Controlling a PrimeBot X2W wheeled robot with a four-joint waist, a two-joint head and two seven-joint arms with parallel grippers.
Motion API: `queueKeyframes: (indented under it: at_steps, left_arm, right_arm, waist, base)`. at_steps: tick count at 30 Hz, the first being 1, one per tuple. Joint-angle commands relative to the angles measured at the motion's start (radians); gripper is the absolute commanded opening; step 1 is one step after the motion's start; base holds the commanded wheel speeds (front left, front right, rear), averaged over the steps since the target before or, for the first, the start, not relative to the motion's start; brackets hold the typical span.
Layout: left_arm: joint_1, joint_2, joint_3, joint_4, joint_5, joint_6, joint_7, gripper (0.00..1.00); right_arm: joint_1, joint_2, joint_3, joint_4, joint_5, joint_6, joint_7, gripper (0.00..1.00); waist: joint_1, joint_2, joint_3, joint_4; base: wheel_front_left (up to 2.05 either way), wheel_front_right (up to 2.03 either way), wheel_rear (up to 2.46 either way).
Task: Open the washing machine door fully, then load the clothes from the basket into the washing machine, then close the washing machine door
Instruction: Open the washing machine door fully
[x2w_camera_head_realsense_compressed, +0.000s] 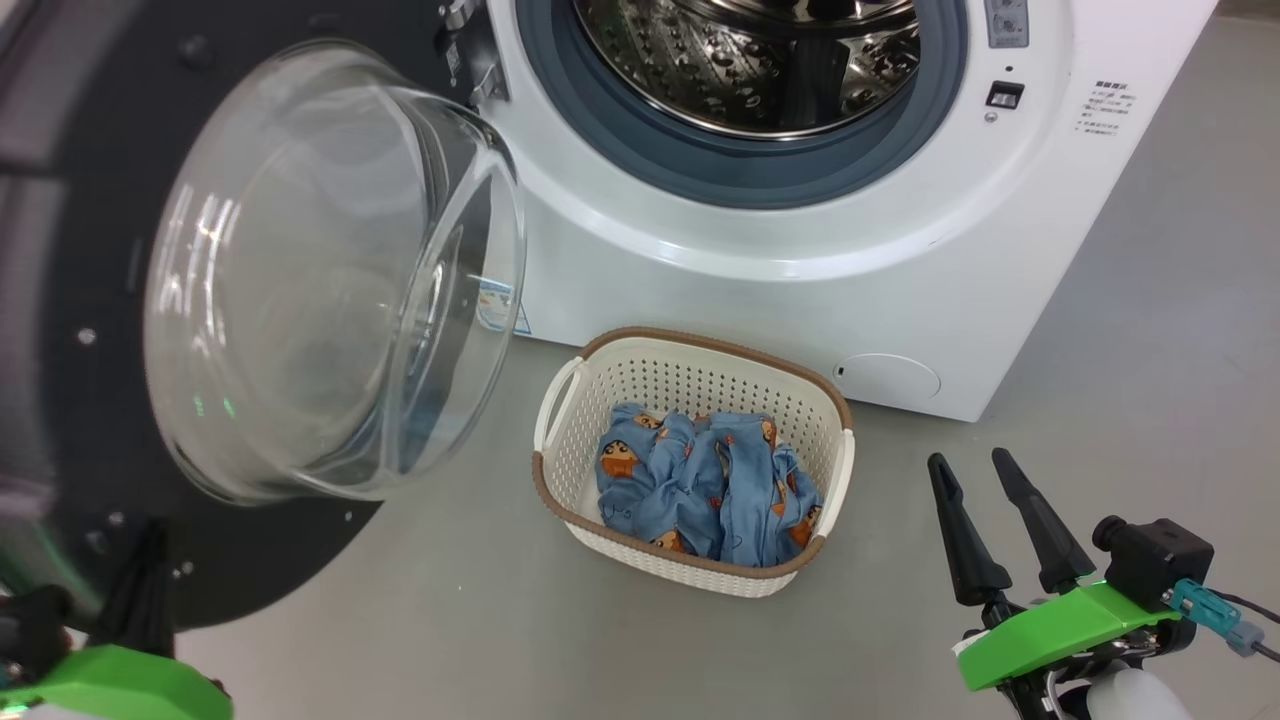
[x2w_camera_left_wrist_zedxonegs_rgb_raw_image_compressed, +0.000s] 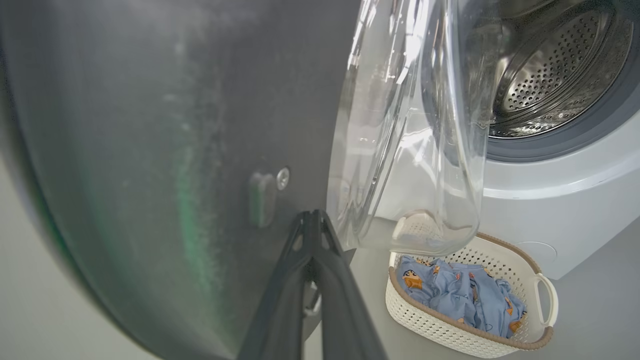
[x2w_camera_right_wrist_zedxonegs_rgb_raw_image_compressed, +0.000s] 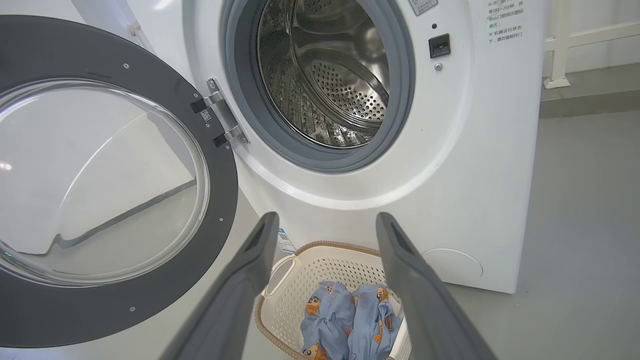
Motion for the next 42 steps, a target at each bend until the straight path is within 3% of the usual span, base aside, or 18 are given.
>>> queueKeyframes:
  at_steps: [1, 6, 19, 42]
  left_arm:
    - [-0.06, 0.057, 0.065, -0.005, -0.005, 0.014, 0.002, 0.0]
    - [-0.129, 0.117, 0.111, 0.074, -0.037, 0.008, 0.031, 0.0]
    - [-0.275, 0.184, 0.113, 0.255, -0.046, -0.028, 0.044, 0.0]
    - [-0.627, 0.252, 0.063, 0.635, -0.033, -0.089, 0.01, 0.0]
  right_arm:
    - [-0.039, 0.003, 0.021, -0.025, 0.003, 0.003, -0.012, 1.0]
    - [-0.059, 0.008, 0.017, -0.022, 0.005, 0.003, -0.012, 1.0]
    - [-0.091, -0.003, 0.012, -0.025, 0.001, 0.003, -0.012, 1.0]
    - [-0.161, -0.031, 0.02, -0.021, -0.004, 0.003, -0.012, 1.0]
  waist:
    - [0.0, -0.0001, 0.01, 0.005]
    - [0.0, -0.0001, 0.048, 0.023]
    - [0.0, -0.0001, 0.094, 0.046]
    - [0.0, -0.0001, 0.206, 0.063]
  base:
    - [0.0, 0.0, 0.0]
    - [0.0, 0.0, 0.0]
    - [0.0, 0.0, 0.0]
    - [0.0, 0.0, 0.0]
